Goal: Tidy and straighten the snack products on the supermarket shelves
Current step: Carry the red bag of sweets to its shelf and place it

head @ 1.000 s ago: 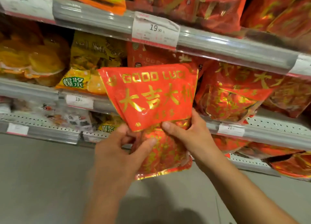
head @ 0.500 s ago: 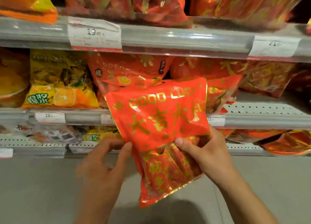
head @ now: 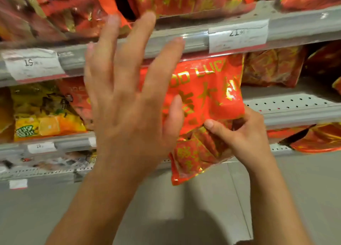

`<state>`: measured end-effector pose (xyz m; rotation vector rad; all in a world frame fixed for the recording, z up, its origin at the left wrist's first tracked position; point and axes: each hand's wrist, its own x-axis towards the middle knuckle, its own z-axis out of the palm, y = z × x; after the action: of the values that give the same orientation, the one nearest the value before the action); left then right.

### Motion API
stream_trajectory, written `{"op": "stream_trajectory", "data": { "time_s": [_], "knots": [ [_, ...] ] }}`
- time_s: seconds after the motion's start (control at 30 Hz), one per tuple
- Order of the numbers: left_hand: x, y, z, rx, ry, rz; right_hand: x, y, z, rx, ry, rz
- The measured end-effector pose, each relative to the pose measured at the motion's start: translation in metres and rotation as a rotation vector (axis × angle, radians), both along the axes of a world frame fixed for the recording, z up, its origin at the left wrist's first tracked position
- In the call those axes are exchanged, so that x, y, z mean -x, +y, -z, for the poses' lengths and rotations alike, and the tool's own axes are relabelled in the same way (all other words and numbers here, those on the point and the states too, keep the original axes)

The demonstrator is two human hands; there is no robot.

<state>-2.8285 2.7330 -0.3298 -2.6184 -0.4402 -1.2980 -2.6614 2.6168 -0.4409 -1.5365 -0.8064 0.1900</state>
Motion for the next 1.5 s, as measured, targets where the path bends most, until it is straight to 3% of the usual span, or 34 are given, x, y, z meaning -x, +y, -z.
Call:
{"op": "stream_trajectory", "data": {
  "time_s": [0.1,0.2,0.43,0.6,1.0,1.5],
  "knots": [
    [-0.045,0.003,-0.003,0.012,0.266,-0.062,-0.025,-0.016,0.002,0.027,0.067,-0.078],
    [-0.057,0.018,0.015,-0.05,0.39,-0.149,-0.052,-0.041,0.009,0.052,0.108,-0.069],
    [-0.064,0.019,0.026,-0.097,0.34,-0.181,-0.108,-0.098,0.017,0.031,0.14,0.243],
    [-0.066,0.022,0.029,-0.118,0.318,-0.188,-0.12,-0.089,0.008,-0.083,0.212,0.463],
    [-0.067,0.023,0.027,-0.12,0.36,-0.169,-0.183,-0.065,-0.042,-0.047,-0.011,0.467],
    [-0.067,0.018,0.027,-0.113,0.301,-0.154,-0.187,-0.026,-0.013,-0.15,-0.109,0.676]
  ]
}}
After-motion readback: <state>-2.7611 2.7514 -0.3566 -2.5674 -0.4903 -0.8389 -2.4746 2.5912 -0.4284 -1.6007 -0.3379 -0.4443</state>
